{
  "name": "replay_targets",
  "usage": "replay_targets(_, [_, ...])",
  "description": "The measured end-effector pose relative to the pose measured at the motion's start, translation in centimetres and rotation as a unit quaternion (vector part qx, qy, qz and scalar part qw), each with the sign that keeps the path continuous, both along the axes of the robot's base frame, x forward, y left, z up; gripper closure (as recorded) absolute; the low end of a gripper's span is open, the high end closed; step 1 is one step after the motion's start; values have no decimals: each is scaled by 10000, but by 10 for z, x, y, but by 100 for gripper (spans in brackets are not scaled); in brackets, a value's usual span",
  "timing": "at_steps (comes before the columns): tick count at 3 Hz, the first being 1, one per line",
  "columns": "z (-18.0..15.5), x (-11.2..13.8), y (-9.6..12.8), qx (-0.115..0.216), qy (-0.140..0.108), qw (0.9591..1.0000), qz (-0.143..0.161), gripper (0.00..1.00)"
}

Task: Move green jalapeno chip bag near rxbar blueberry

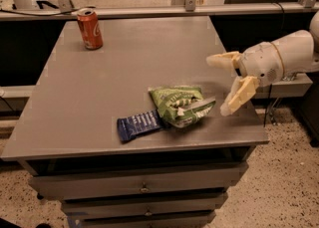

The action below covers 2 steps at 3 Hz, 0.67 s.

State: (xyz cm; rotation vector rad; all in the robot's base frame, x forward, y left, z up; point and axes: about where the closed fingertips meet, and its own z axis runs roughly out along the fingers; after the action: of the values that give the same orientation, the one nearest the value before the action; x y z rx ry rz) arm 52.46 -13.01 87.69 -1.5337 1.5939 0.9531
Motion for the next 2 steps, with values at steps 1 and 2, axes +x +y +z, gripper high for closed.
replay_targets(1, [21,3,-43,-390,-409,9967,-583,0])
replay_targets(2, [57,-2,-84,-785,-964,9849,-1203,0])
